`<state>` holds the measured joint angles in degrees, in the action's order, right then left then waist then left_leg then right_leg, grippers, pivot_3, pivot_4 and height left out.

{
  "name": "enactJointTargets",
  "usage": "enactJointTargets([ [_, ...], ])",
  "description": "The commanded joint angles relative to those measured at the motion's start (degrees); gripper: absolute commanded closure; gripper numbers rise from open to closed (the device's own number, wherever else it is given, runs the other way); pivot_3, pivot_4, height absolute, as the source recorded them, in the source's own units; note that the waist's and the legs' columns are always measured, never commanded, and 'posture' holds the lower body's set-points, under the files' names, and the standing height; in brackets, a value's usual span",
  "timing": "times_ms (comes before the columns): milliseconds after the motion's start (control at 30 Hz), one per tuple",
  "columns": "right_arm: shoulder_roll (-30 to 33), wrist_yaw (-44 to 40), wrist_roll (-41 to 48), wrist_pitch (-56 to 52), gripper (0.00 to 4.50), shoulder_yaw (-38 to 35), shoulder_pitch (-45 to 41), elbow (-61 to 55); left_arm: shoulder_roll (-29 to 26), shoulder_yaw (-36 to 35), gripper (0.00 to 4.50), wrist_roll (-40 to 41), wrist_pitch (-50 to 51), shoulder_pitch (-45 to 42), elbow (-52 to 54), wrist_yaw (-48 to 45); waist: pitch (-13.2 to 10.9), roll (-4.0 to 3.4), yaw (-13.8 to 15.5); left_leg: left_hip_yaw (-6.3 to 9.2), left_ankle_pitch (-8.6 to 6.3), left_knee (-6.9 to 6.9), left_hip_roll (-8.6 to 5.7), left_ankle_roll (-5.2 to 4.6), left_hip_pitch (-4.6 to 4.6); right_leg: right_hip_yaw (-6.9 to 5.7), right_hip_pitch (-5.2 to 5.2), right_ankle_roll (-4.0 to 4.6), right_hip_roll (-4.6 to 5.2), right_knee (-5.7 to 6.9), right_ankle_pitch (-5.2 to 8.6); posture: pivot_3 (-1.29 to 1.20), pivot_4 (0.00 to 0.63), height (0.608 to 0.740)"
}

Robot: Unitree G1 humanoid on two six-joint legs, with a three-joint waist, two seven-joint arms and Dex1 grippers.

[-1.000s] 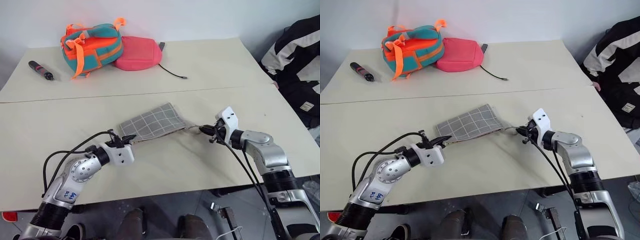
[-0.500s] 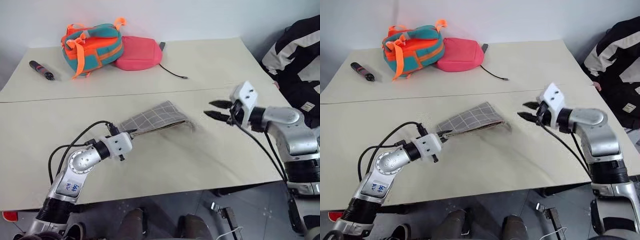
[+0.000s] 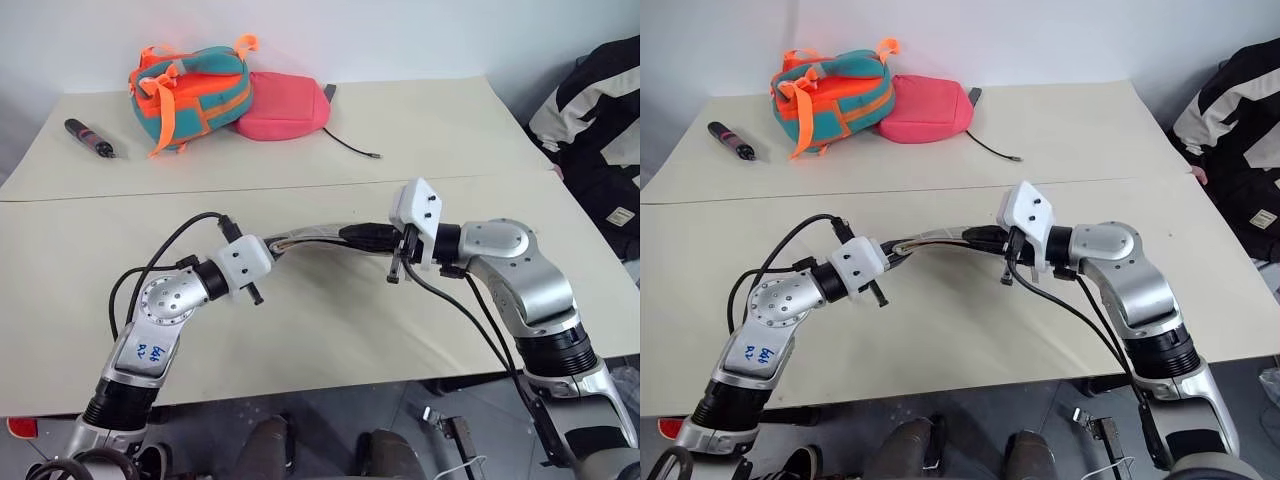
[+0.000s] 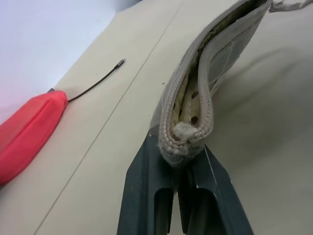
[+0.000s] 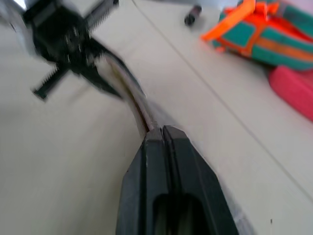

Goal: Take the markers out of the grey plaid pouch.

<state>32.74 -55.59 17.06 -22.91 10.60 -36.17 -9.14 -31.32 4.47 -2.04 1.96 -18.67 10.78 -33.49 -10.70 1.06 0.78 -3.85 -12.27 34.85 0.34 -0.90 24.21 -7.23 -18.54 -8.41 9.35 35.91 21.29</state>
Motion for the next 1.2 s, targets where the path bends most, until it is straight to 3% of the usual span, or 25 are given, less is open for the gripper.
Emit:
enactJointTargets([
  [33, 0.7, -1.2, -0.3, 1.4, 4.47, 0.0, 0.2, -1.9, 0.1, -0.1, 4.50, 0.5, -0.6, 0.3, 2.7, -0.5, 0.0, 0.00, 0.0, 0.00, 0.00, 0.00, 0.01, 0.00, 0.00, 0.00, 0.00, 0.00, -0.01, 0.00, 0.00, 0.00, 0.150, 0.740],
  [200, 2.3, -1.4, -5.9, 6.5, 4.47, 1.7, 1.8, 1.7, 0.5, 0.3, 4.50, 0.3, -0.3, 0.4, 2.9, -0.4, 0.0, 0.00, 0.0, 0.00, 0.00, 0.00, 0.01, 0.00, 0.00, 0.00, 0.01, 0.00, -0.01, 0.00, 0.00, 0.00, 0.150, 0.740],
  [900, 2.9, -2.8, -2.5, 3.0, 4.47, -2.3, 1.6, 2.7, 1.3, 2.0, 4.50, -1.1, -0.3, 2.0, 4.2, -0.7, 0.0, 0.00, 0.3, 0.00, 0.00, 0.04, 0.02, 0.00, 0.00, 0.00, 0.02, 0.00, -0.01, -0.02, 0.00, 0.00, 0.150, 0.740],
  [1200, 4.3, -0.8, -11.3, 11.3, 4.47, 0.6, 1.9, 8.1, 2.0, 2.0, 4.50, 0.3, 0.4, 1.7, 4.7, -0.9, 0.0, 0.00, 0.5, -0.02, -0.01, 0.06, 0.02, -0.01, 0.01, 0.01, 0.02, 0.00, -0.01, -0.03, 0.00, 0.00, 0.150, 0.740],
])
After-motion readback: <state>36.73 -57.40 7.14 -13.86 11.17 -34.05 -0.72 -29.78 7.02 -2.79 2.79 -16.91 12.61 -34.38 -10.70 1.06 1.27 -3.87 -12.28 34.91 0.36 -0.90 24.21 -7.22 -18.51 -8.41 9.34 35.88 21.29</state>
